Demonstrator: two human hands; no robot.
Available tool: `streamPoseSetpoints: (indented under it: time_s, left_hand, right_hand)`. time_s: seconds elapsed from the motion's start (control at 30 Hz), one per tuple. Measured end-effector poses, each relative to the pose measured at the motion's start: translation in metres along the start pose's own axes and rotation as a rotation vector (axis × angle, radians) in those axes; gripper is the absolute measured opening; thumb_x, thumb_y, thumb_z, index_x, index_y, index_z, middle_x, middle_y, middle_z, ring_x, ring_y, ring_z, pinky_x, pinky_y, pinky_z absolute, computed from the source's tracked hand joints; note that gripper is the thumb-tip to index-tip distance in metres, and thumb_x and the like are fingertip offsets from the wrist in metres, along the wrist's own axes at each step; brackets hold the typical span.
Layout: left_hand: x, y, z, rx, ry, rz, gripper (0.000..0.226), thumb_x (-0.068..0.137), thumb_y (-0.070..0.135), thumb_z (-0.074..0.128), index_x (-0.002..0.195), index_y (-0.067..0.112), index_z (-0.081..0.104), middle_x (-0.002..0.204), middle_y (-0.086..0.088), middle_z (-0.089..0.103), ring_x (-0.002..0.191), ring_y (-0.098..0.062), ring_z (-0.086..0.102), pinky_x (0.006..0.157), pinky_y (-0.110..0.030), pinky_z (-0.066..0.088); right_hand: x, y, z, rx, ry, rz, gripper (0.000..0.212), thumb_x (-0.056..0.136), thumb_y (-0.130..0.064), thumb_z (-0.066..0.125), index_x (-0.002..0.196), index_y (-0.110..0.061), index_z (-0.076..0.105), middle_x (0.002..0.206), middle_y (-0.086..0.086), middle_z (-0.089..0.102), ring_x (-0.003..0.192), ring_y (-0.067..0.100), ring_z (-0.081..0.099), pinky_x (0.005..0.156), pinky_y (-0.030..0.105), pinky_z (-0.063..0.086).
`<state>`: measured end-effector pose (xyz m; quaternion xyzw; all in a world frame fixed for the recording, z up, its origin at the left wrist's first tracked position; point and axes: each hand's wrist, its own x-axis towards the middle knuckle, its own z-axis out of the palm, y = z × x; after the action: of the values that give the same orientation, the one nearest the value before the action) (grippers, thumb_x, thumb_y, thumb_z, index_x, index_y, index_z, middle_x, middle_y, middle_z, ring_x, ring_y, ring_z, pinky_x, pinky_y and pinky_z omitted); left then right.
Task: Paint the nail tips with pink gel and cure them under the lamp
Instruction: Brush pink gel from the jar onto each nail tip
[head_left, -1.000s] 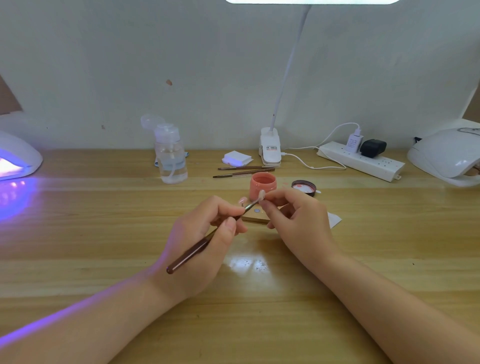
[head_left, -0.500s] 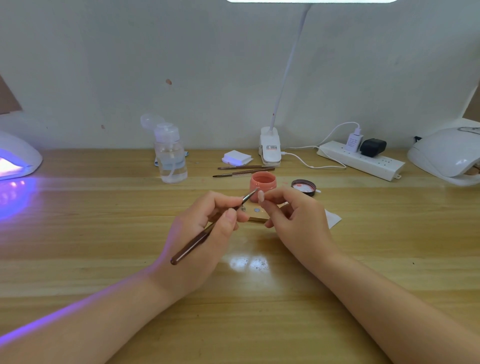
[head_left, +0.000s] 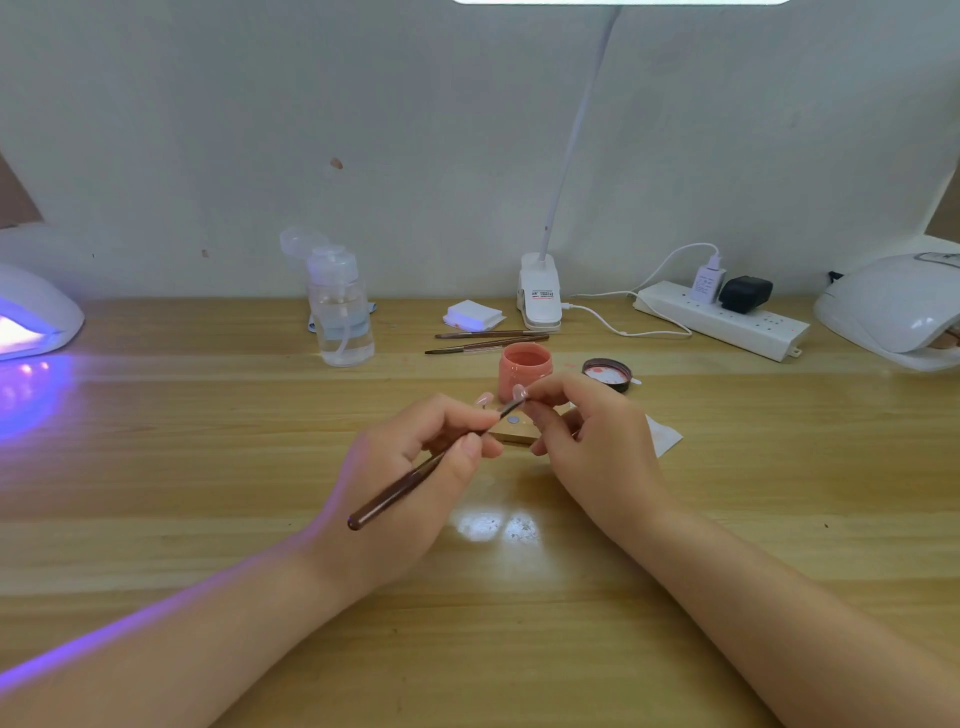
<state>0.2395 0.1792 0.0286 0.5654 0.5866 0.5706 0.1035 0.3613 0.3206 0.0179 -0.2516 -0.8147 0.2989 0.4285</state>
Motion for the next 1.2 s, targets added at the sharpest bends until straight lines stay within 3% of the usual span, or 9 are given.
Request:
streamPoseSetpoints:
  time_s: [0.1,0.2,0.33,0.47,0.6,0.77,0.9,1.07,1.2]
  left_hand:
    - [-0.0011,0.0011,-0.0016,-0.036,0.016,0.024,0.024,0.084,0.033,0.050,0.094,0.021,0.068,0.082,0.005,0.074,0.078,-0.009,0.067,0.074,-0.022,0.053]
    - [-0.0001,0.0019,-0.0003,-0.025,0.048,0.024,0.020,0.087,0.033,0.052,0.100,0.028,0.066,0.088,0.011,0.074,0.083,-0.007,0.067,0.077,-0.022,0.052]
    - [0.0009,0.0015,-0.0003,0.007,-0.001,-0.008,0.022,0.088,0.020,0.055,0.104,0.026,0.069,0.093,0.015,0.074,0.087,-0.003,0.068,0.078,-0.017,0.051]
    - [-0.0005,0.0020,-0.0021,-0.007,0.009,0.037,0.018,0.086,0.015,0.056,0.096,0.020,0.071,0.086,0.006,0.075,0.081,-0.012,0.068,0.077,-0.028,0.055]
    - [0.0038,0.0034,-0.0009,0.089,0.025,0.130,0.021,0.088,0.009,0.058,0.100,0.018,0.073,0.094,0.002,0.072,0.092,-0.018,0.067,0.079,-0.022,0.050]
    - [0.0051,0.0022,-0.0020,0.158,0.007,0.140,0.021,0.095,0.027,0.056,0.107,0.023,0.073,0.102,0.008,0.070,0.103,-0.011,0.064,0.087,-0.013,0.043]
    - [0.0031,0.0014,0.0009,0.122,0.004,0.065,0.029,0.095,0.017,0.060,0.113,0.039,0.065,0.103,0.019,0.071,0.102,-0.003,0.064,0.083,-0.008,0.044]
    - [0.0026,0.0009,-0.0022,0.128,0.036,0.063,0.013,0.089,0.026,0.059,0.097,0.030,0.068,0.092,0.019,0.072,0.090,-0.005,0.067,0.077,-0.008,0.046]
    - [0.0002,0.0049,-0.0022,0.079,0.065,0.069,0.015,0.088,0.031,0.053,0.096,0.030,0.066,0.091,0.017,0.072,0.090,-0.006,0.068,0.077,-0.012,0.048]
  right_hand:
    - [0.0003,0.0001,0.0002,0.000,0.018,0.000,0.007,0.091,-0.014,0.065,0.088,-0.019,0.068,0.084,-0.014,0.068,0.056,0.008,0.063,0.055,0.012,0.040]
    - [0.0005,-0.0003,-0.0002,0.006,0.019,0.003,0.007,0.091,-0.013,0.065,0.088,-0.020,0.068,0.083,-0.014,0.067,0.056,0.008,0.063,0.055,0.011,0.040]
    - [0.0003,-0.0013,-0.0001,-0.003,0.020,-0.009,0.009,0.090,-0.012,0.065,0.088,-0.020,0.067,0.082,-0.011,0.068,0.058,0.011,0.064,0.056,0.013,0.042]
    - [0.0010,-0.0009,-0.0001,0.014,0.026,0.011,0.005,0.091,-0.014,0.065,0.089,-0.018,0.068,0.080,-0.010,0.068,0.057,0.012,0.064,0.056,0.017,0.044]
    - [0.0016,-0.0002,-0.0001,0.033,0.024,0.036,0.004,0.092,-0.018,0.065,0.092,-0.018,0.069,0.086,-0.013,0.067,0.057,0.012,0.065,0.057,0.018,0.046]
    - [0.0015,-0.0007,0.0009,0.032,0.023,0.026,0.004,0.091,-0.016,0.065,0.090,-0.018,0.068,0.083,-0.012,0.066,0.056,0.011,0.064,0.056,0.016,0.044]
    - [0.0010,-0.0012,0.0008,0.033,0.024,0.024,0.009,0.090,-0.012,0.065,0.087,-0.020,0.067,0.082,-0.016,0.065,0.053,0.008,0.063,0.055,0.011,0.041]
    - [0.0020,-0.0021,0.0012,0.028,0.028,0.015,0.013,0.090,-0.012,0.065,0.085,-0.023,0.064,0.080,-0.018,0.064,0.052,0.008,0.063,0.053,0.011,0.040]
    - [0.0018,-0.0018,0.0008,0.028,0.028,0.022,0.008,0.091,-0.012,0.065,0.087,-0.019,0.066,0.081,-0.018,0.064,0.052,0.009,0.063,0.053,0.011,0.040]
